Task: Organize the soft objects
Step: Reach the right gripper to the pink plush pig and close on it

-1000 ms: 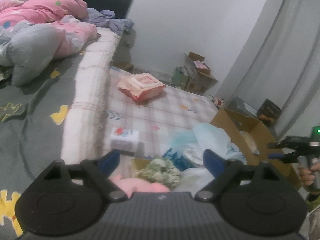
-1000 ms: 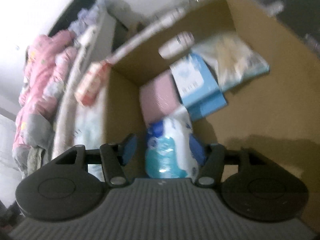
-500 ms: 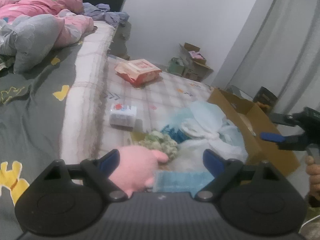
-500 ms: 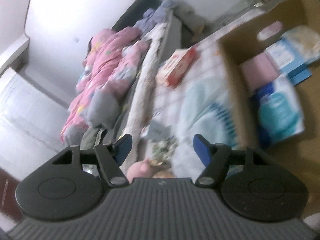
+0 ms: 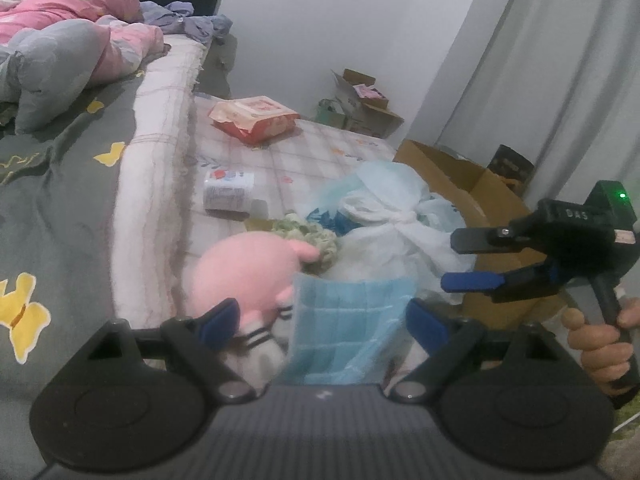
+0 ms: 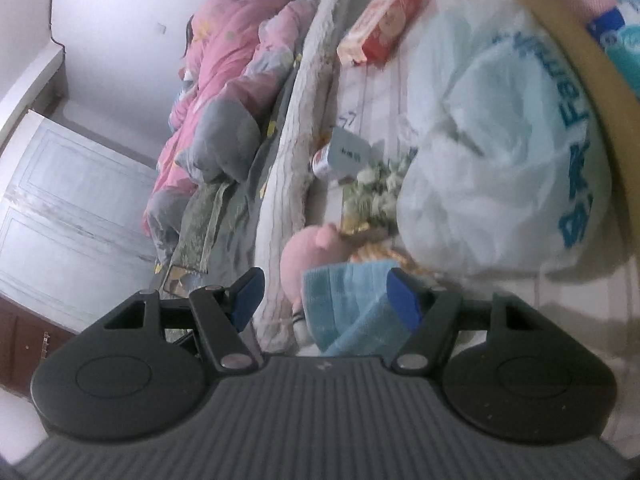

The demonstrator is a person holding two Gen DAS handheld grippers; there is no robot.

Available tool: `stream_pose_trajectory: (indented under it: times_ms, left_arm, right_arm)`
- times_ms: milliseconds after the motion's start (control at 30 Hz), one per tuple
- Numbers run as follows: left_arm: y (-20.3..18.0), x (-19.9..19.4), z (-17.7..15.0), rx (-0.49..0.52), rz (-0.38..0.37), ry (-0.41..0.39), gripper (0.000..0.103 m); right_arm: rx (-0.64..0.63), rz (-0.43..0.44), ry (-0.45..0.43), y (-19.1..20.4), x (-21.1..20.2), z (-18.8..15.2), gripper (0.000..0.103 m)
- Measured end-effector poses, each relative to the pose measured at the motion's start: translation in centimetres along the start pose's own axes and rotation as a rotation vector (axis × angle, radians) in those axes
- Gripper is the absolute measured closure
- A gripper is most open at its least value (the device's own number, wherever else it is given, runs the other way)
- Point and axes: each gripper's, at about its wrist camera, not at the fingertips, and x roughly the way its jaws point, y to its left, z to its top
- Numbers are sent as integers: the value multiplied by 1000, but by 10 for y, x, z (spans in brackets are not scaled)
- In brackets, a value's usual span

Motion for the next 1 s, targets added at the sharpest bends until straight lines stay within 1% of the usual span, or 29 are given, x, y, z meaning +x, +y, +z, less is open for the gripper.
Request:
stream_pose_trajectory:
  times_ms: [133,267,400,467,567,767,1000]
  left_arm:
    - [8,0,2,-30,3,-25,14]
    - [19,8,11,-79,6,-17,22]
    - [24,17,21,-84,37,-11,29]
    - [26,24,24,-76,63,0,33]
    - [28,33,26,-68,92,27,36]
    - [35,44,24,-69,113,88,37]
    - [40,53,20,-93,120,134,38]
  right_arm:
    - [-13,8,5,10,4,3,35]
    - [-49,28,23,27,18,16,35]
    - [-69,20,57,39,42,30,35]
    - [-67,8,81,42,57,36,36]
    - [-45,-6,132,40,81,43,37]
    - [-38,-60,239,38,126,53,36]
    - [-55,-103,361,43,165,57,36]
